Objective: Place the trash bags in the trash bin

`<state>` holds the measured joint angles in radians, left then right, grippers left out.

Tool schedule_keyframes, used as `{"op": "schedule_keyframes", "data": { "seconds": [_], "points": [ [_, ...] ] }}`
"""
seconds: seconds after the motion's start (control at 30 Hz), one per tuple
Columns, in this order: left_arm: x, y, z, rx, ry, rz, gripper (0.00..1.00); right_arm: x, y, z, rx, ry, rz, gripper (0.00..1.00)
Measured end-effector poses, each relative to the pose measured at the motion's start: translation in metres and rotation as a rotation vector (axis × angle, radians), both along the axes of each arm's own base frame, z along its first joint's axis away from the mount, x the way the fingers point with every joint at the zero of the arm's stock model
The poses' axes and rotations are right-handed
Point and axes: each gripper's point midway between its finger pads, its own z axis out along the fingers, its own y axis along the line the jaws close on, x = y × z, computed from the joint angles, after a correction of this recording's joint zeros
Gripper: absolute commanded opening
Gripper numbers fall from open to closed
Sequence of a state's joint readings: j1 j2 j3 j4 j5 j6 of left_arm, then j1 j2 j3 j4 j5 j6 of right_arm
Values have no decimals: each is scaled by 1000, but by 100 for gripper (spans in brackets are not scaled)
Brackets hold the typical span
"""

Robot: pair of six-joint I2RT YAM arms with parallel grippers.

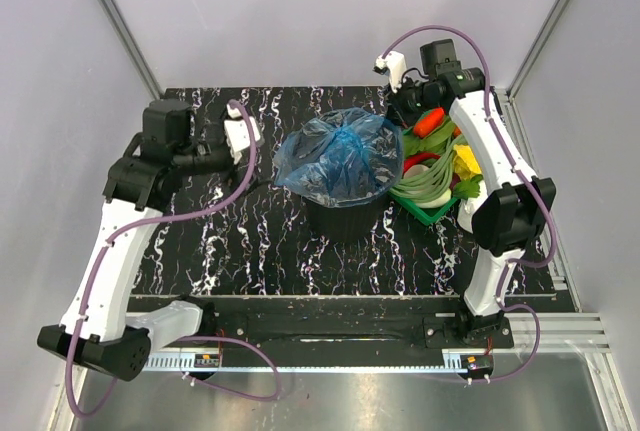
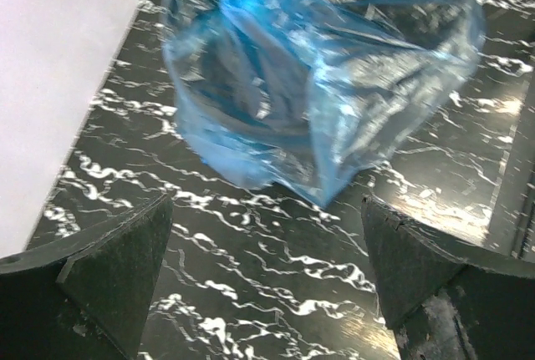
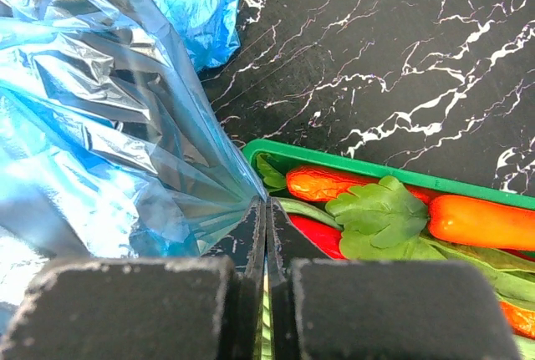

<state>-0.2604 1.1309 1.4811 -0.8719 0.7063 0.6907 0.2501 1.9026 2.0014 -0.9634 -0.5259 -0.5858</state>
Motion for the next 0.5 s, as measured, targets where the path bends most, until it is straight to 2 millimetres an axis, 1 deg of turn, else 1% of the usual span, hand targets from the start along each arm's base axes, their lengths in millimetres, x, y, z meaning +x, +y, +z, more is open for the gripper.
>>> {"op": "schedule_keyframes", "data": {
  "seconds": [0.07,0.13,0.3,0.37,0.5],
  "points": [
    [-10,-2,-14,4,38,-28,99,-1,-1,1,-6,-4,-6,0],
    [-16,-4,-32,12,79,-46,99,-2,-2,3,-8,-9,-7,0],
    [-16,-10,-69,25,141,-67,99,-5,1,5,-7,-10,-4,0],
    [-16,-13,-76,27,147,-77,99,-6,3,4,-10,-7,-3,0],
    [-18,-24,-76,19,125,-110,99,-6,4,3,-21,-7,-5,0]
  ]
}}
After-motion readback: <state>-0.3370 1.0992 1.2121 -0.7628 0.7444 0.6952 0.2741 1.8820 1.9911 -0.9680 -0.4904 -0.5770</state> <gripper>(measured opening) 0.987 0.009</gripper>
